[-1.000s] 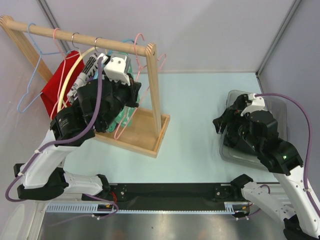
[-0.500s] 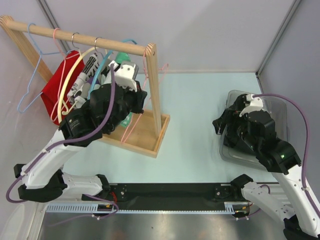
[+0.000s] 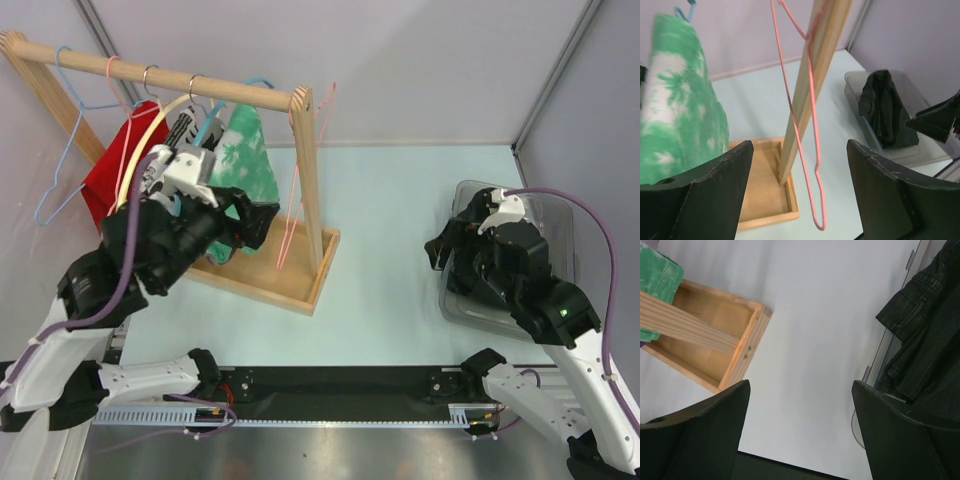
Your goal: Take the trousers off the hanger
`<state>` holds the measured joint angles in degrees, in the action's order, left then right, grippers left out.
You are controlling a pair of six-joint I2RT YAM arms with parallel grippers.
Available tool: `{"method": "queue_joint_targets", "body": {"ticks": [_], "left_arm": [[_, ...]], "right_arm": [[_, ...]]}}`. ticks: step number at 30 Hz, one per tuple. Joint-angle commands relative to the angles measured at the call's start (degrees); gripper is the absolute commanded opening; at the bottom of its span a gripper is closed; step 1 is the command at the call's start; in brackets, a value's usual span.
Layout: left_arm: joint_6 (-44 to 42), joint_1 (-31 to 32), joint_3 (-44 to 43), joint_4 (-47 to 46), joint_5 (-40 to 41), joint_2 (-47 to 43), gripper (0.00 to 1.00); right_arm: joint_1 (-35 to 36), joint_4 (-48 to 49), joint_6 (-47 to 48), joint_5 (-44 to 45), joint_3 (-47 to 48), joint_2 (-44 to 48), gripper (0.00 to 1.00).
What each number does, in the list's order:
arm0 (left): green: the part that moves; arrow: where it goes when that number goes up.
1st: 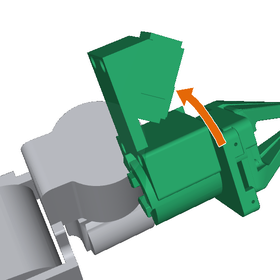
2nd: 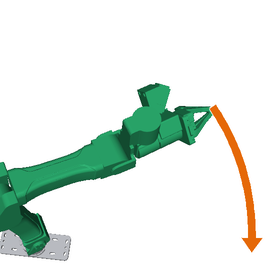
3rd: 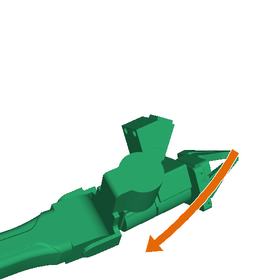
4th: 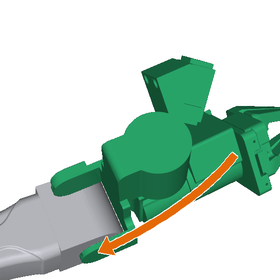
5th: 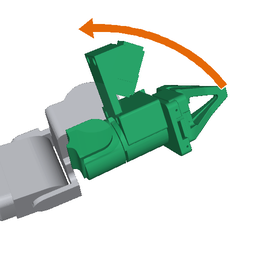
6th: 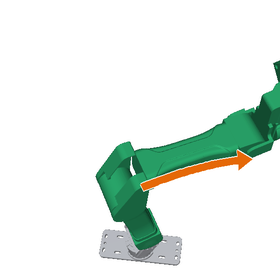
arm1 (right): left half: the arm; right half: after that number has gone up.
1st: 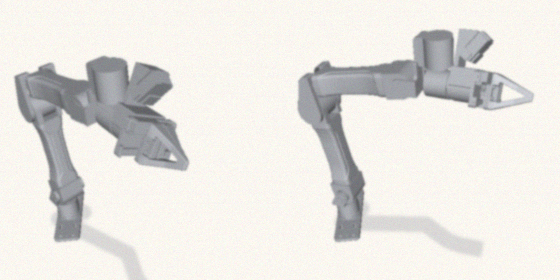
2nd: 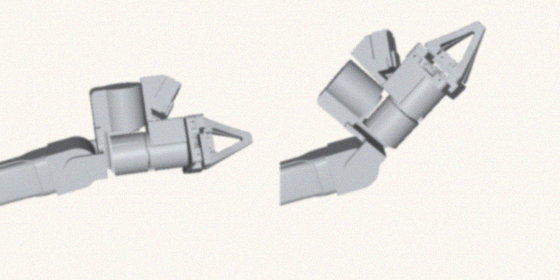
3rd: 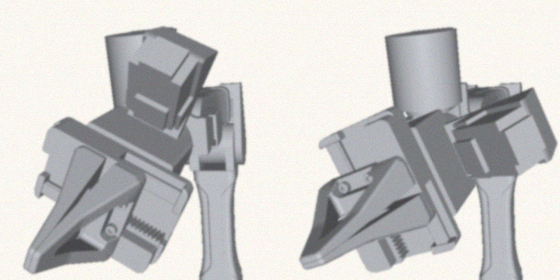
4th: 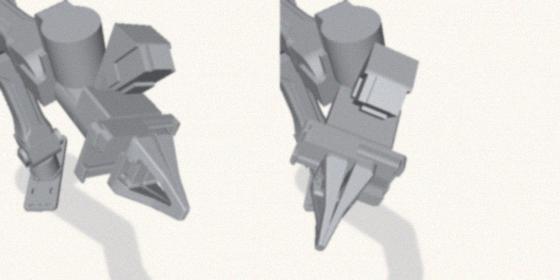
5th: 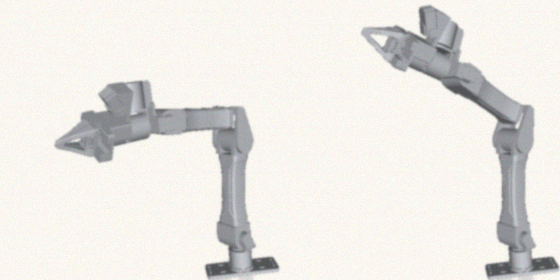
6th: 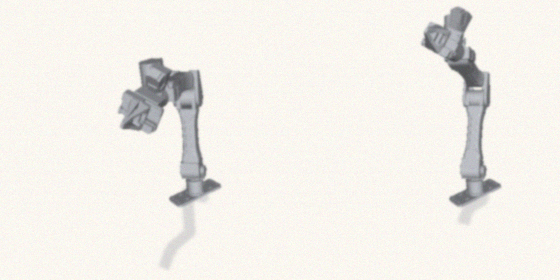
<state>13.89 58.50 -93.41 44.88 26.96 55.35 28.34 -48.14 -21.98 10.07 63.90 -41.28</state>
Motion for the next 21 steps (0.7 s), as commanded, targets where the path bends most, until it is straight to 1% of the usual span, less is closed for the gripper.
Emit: {"method": "queue_joint_targets", "body": {"ticks": [1,2,4,5,9,11,12,13,14,15,16,18,19,21], "left_arm": [[-4.0,-3.3,-3.0,-1.7,-2.8,0.0,0.82],[-4.5,-6.1,-4.3,-0.9,-3.8,0.9,0.81],[-5.4,-9.1,-8.3,0.8,-6.8,3.4,0.82],[-5.8,-11.8,-9.5,1.1,-7.8,3.9,0.82],[-7.7,-16.8,-18.1,2.8,-9.1,7.3,0.83],[-7.7,-20.7,-21.0,3.9,-11.3,9.7,0.83],[-7.6,-22.0,-24.1,5.5,-12.2,10.6,0.83],[-7.5,-24.9,-25.5,6.3,-13.7,12.4,0.8],[-7.7,-26.2,-26.6,7.1,-14.2,13.0,0.79],[-7.9,-27.8,-27.3,7.6,-15.0,13.5,0.74],[-7.7,-31.4,-27.2,7.5,-17.9,13.6,0.71],[-6.4,-35.3,-26.7,7.4,-22.4,14.4,0.64],[-6.1,-37.9,-26.5,7.2,-24.6,14.5,0.63],[-5.4,-39.5,-25.4,7.4,-27.0,15.4,0.61]], "right_arm": [[0.2,0.8,0.5,-0.3,-0.1,0.3,0.89],[0.2,0.9,0.4,-0.4,-0.3,0.4,0.89],[0.2,1.0,0.4,-0.7,-0.4,0.4,0.89],[0.1,0.9,0.5,-0.7,-0.5,0.5,0.89],[0.2,0.6,0.6,-0.7,-0.6,0.2,0.89],[0.2,0.5,0.8,-0.7,-0.4,0.4,0.89],[0.2,0.5,0.8,-0.8,-0.4,0.3,0.89],[0.2,0.4,0.9,-0.9,-0.2,0.3,0.89],[0.2,0.5,0.8,-1.1,-0.1,0.3,0.89],[0.2,0.5,0.8,-1.3,0.1,0.3,0.89],[0.2,0.3,0.9,-1.3,0.1,0.4,0.89],[0.3,0.4,1.0,-1.1,0.2,0.3,0.89],[0.3,0.4,1.1,-1.0,0.2,0.2,0.89],[0.2,0.3,1.2,-1.3,0.3,0.1,0.89]]}}
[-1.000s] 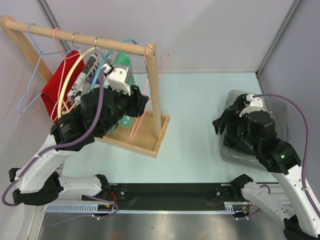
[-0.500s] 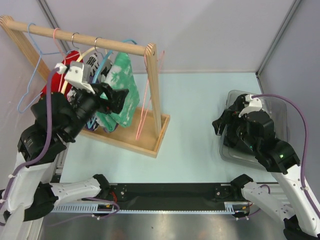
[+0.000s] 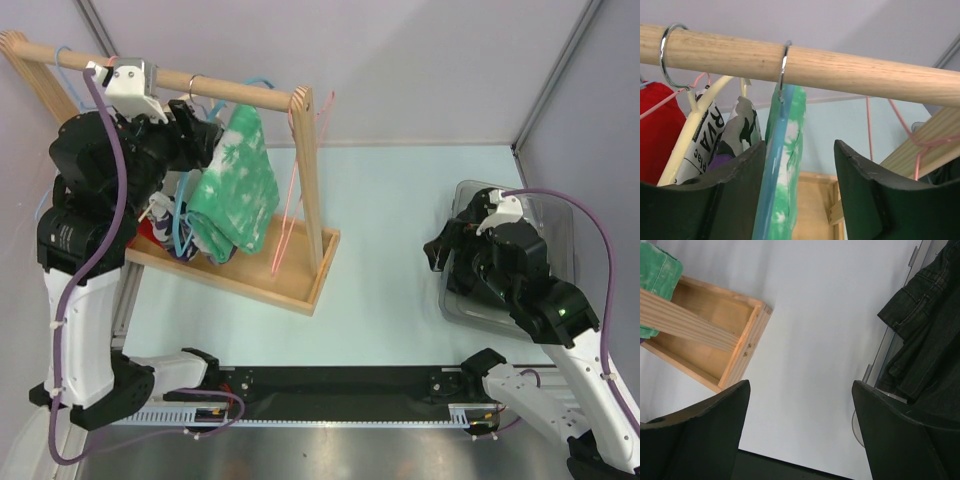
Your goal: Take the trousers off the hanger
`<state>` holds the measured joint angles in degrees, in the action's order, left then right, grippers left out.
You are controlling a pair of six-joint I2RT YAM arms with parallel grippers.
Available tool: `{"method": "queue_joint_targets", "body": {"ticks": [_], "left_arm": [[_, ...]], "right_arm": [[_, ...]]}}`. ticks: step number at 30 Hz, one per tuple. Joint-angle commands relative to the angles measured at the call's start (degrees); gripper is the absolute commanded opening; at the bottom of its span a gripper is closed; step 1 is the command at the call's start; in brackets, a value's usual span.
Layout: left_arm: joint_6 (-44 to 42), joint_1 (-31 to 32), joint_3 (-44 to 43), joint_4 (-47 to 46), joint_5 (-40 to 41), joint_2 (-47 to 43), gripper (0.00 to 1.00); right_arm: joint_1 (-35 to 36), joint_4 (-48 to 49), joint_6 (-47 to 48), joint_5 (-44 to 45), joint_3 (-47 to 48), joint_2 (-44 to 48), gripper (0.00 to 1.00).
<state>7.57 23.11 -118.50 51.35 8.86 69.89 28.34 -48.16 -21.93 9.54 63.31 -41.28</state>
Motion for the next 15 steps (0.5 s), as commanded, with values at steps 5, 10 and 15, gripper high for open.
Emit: {"method": "queue_joint_targets", "body": {"ticks": [5,10,15], "left_arm": [[1.7,-6.2,4.2,0.1,-11.0,0.4,0.59],[2.2,-7.2,8.9,-1.0,-11.0,0.0,0.57],[3.7,-7.4,14.3,-3.8,-13.5,-1.1,0.44]], "right_arm": [[0.2,0.1,1.6,-0.6,1.0,0.1,0.89],[0.2,0.0,1.6,-0.7,0.9,0.3,0.89],[0.2,-0.4,1.7,-0.5,0.9,0.4,0.89]]}}
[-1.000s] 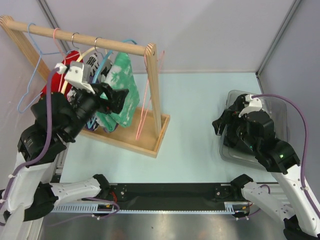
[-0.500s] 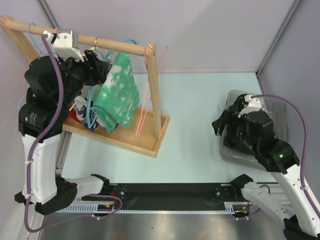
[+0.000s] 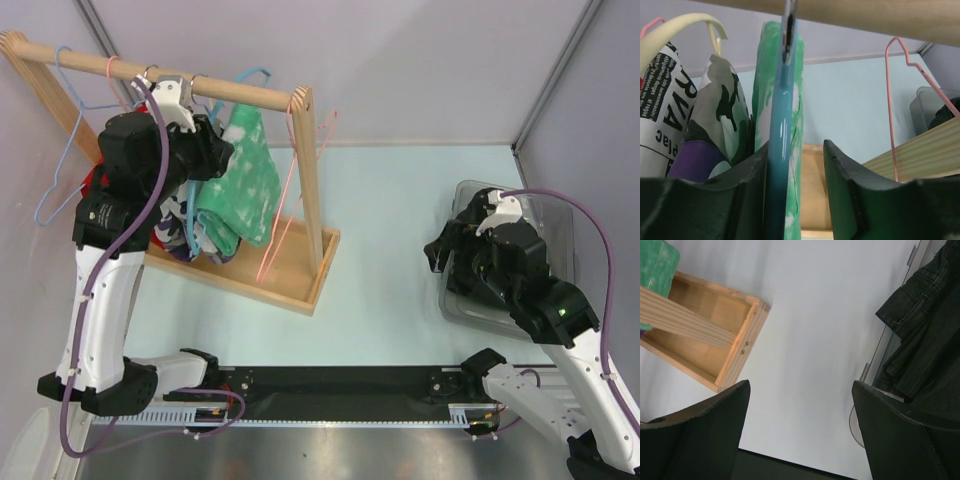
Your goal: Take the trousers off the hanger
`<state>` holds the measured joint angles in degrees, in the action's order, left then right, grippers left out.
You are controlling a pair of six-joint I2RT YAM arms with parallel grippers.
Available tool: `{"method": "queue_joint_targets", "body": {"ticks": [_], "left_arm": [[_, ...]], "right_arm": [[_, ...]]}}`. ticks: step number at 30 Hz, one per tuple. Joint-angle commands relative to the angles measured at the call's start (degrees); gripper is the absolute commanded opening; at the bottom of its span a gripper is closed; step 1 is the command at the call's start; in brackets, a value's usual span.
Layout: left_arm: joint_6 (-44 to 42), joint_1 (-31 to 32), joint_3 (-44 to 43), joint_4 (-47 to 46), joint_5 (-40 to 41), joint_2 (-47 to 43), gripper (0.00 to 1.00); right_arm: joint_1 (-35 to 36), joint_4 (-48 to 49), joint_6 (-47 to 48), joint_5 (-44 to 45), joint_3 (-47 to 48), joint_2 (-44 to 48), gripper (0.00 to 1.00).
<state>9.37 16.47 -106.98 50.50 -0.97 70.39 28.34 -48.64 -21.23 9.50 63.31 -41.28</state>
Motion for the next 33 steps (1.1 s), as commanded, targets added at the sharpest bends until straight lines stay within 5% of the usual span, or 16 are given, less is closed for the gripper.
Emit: {"method": "queue_joint_targets", "body": {"ticks": [1,13,16,23,33], "left_arm": [[2.3,-0.8,3.2,-3.2,-4.0,-1.7,0.42],[5.7,-1.2,1.9,-5.7,-3.2,-3.5,0.15],[6.1,-1.2,1.3,-6.5,-2.8,-4.2,0.18],[6.1,-1.4,-1.2,-5.5,-3.2,-2.4,0.42],[5.9,-1.5,-1.8,-5.1,-5.6,-0.8,0.24]], "right_arm": [[0.3,0.0,0.9,-0.4,0.9,0.6,0.89],[0.2,-0.5,1.2,-0.4,1.6,0.4,0.89],[0.2,-0.4,1.2,-0.8,1.6,0.0,0.89],[0.2,-0.4,1.4,-1.1,1.6,-0.4,0.89],[0.1,-0.8,1.2,-0.5,1.7,0.3,0.89]]}}
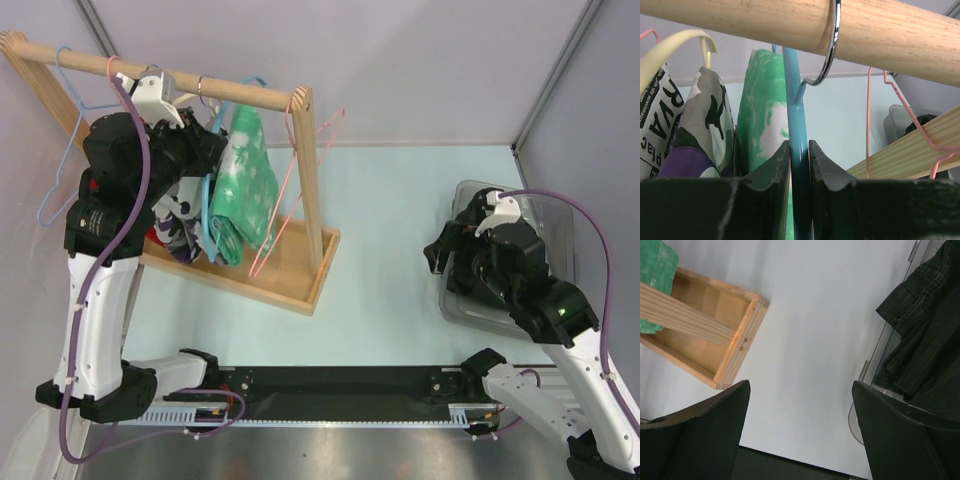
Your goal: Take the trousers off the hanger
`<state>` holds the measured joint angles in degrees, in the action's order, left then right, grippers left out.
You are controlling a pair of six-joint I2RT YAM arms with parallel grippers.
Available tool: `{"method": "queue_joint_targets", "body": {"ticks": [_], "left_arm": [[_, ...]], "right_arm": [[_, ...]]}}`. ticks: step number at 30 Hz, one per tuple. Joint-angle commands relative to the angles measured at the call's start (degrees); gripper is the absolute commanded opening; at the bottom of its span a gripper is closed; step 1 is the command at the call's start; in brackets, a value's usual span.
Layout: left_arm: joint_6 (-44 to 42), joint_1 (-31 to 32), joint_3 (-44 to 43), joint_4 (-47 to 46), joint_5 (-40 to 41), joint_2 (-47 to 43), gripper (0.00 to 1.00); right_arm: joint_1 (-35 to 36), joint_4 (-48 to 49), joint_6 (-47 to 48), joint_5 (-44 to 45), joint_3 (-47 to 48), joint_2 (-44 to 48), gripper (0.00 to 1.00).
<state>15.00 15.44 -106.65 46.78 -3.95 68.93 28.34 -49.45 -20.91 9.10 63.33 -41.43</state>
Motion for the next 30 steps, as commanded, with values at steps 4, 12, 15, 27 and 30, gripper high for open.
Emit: {"method": "queue_joint_targets", "body": {"ticks": [4,12,15,27,30], "left_arm": [[0.6,-0.9,-3.6,-1.1,-4.7,1.4,0.1],[4.0,-1.3,-9.7,0.8,-3.3,1.1,0.0],[4.6,-1.3,-12.5,1.5,-2.3,0.8,0.0],[5.4,-1.3,-17.1,3.3,-0.6,-2.9,0.0],[5.4,-1.3,-14.6,3.2,-0.8,-6.3,0.0]], "right_arm": [[0.3,0.1,0.6,0.0,1.8,0.6,0.89],[0.3,0.0,0.0,-0.7,2.3,0.6,0.89],[0.2,0.1,-0.3,-1.1,2.3,0.6,0.88],[0.2,0.5,-0.6,-1.8,2.1,0.4,0.88],[0.2,0.7,-0.5,-2.3,2.1,0.1,0.88]]}}
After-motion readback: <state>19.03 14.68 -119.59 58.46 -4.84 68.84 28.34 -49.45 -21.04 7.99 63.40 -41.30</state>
